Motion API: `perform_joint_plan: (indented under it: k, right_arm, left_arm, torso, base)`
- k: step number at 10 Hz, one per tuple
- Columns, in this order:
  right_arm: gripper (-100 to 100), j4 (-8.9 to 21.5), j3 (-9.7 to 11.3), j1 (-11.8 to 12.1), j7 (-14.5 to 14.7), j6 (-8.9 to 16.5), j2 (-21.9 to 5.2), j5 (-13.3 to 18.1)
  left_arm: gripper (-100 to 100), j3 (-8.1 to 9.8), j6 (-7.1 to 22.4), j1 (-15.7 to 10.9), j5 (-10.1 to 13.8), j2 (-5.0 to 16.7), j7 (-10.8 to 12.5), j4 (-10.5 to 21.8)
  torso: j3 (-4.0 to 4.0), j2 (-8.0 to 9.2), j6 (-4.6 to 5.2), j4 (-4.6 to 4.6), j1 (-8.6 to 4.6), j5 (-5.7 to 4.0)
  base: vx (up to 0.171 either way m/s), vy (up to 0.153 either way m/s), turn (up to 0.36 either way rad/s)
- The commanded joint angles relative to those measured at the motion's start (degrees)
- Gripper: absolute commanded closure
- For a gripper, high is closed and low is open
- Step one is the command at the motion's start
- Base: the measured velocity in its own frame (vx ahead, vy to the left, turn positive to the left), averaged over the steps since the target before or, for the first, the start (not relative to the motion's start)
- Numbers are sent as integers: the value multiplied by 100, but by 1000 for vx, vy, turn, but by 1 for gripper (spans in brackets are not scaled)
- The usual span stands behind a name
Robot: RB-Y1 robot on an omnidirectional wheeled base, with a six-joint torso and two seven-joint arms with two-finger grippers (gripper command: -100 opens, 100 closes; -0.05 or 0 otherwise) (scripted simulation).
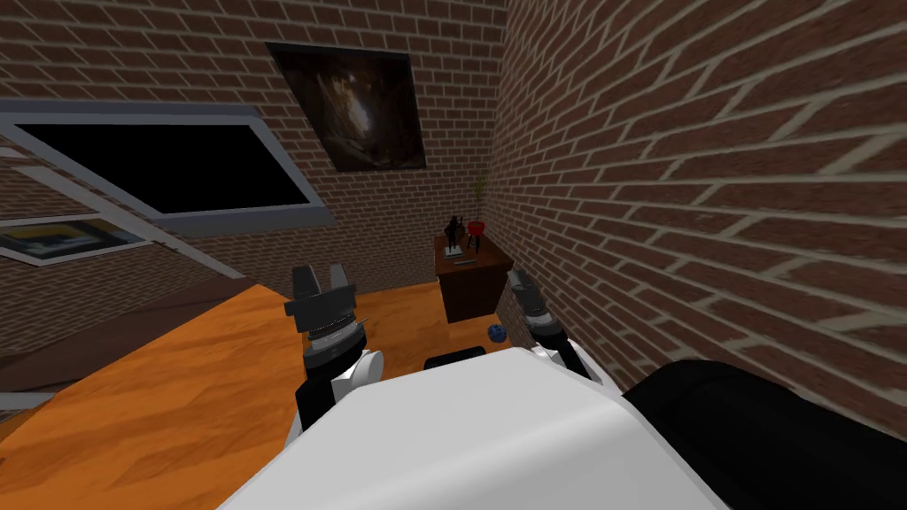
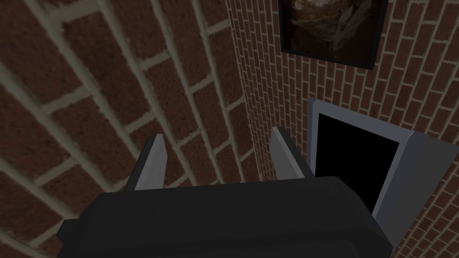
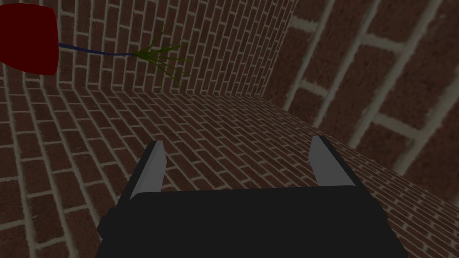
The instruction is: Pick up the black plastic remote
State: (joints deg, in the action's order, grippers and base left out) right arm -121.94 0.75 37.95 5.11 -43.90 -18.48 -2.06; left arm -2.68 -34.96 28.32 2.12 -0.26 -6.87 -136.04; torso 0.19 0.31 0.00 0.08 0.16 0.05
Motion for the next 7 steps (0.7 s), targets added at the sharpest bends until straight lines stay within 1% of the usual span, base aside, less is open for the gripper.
perform_joint_plan:
  k: [1,2,3,4,5,6,7]
  right_arm:
    - [-100,281,-55,279,133,-117,-286,-39]
    - [-100,281,-55,279,133,-117,-321,-39]
    - [-100,571,-79,502,261,-281,-538,-64]
    - [-100,571,-79,522,261,-281,-571,-64]
    - [-100,777,-94,774,392,-441,-807,-88]
    - [-100,874,-94,774,392,-441,-830,-88]
    - [-100,1098,-100,1032,525,-596,-1059,-110]
  left_arm:
    - [0,0,0,0,0,0,0,0]
    - [0,0,0,0,0,0,0,0]
    - [0,0,0,0,0,0,0,0]
    - [0,0,0,0,0,0,0,0]
    - [0,0,0,0,0,0,0,0]
    - [0,0,0,0,0,0,0,0]
    - [0,0,0,1,0,0,0,0]
  torso:
    - [0,0,0,0,0,0]
    - [-3,-4,-1,-2,-8,-2]
    - [-6,-9,0,-2,-10,-3]
    - [-5,-8,-2,-3,-4,-2]
    - [-7,-12,0,-3,-7,-2]
    - [-7,-11,-3,-3,-8,-2]
    - [-7,-12,1,-3,-11,-3]
  base:
    - [-57,28,130]
    - [-45,21,69]
    - [-52,47,181]
    - [-42,34,70]
    - [-45,32,219]
    - [-42,27,100]
    - [-50,53,255]
